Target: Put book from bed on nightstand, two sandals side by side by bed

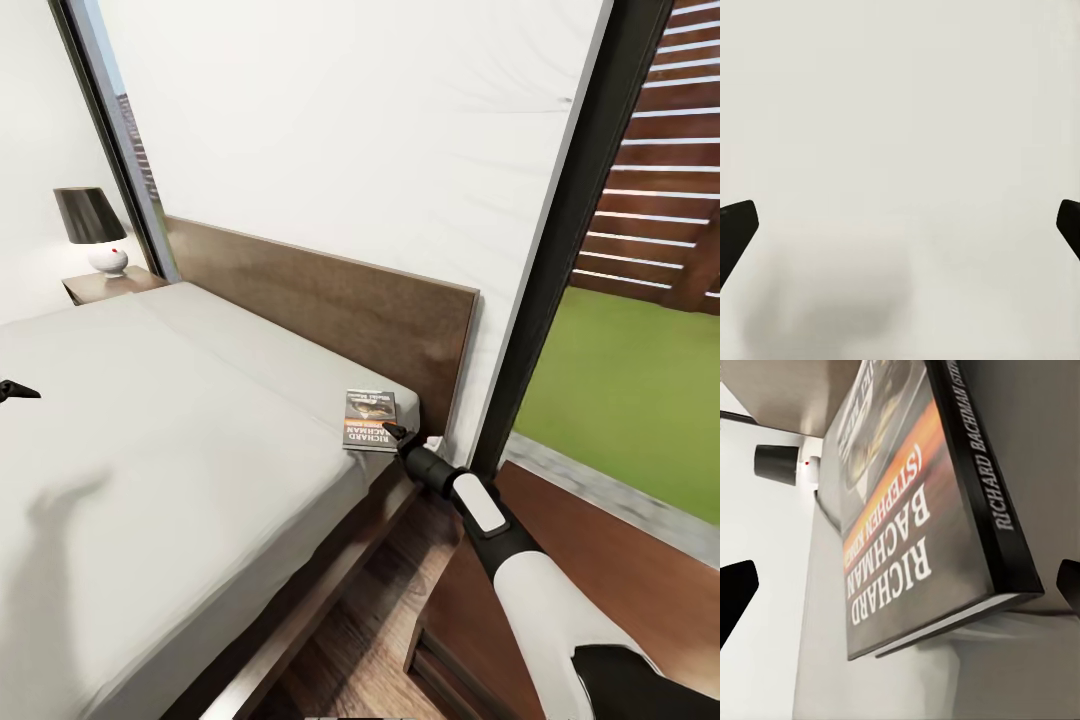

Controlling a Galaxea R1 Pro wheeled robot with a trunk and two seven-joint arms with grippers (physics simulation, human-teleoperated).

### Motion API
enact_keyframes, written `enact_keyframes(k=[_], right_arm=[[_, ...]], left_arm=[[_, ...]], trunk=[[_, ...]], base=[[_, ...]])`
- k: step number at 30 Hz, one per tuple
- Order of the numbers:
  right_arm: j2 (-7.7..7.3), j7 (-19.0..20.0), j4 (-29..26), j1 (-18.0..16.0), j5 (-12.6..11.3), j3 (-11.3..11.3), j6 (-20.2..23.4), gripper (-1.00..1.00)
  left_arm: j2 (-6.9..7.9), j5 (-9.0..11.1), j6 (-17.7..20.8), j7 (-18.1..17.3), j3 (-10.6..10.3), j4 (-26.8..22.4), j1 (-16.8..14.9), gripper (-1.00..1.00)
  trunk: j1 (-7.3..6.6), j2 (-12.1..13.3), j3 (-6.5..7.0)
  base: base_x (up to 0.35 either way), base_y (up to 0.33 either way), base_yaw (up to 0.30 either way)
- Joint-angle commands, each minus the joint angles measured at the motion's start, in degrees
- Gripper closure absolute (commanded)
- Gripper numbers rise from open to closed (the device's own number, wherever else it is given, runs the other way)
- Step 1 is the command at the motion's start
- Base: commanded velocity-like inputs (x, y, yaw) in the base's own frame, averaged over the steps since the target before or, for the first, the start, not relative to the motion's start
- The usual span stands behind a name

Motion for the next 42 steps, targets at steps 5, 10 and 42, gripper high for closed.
enact_keyframes(k=[5,10,42], right_arm=[[0.01,0.0,0.2,-0.2,-0.3,-0.1,0.3,-1.0],[0.01,0.0,1.1,-0.5,-0.3,-0.1,0.3,-1.0],[-0.05,0.2,2.4,-1.3,-0.6,-0.1,0.3,1.0]], left_arm=[[0.08,-0.2,0.0,-0.5,-0.5,0.0,-0.1,-1.0],[0.1,-0.2,0.0,-0.5,-0.5,0.0,-0.1,-1.0],[0.8,-0.1,0.0,-0.5,-0.5,0.0,0.0,-1.0]], trunk=[[-0.01,0.0,-0.05],[-0.01,0.0,-0.05],[-0.01,0.0,-0.05]], base=[[0.0,0.0,0.0],[0.0,0.0,0.0],[0.0,0.0,0.0]])
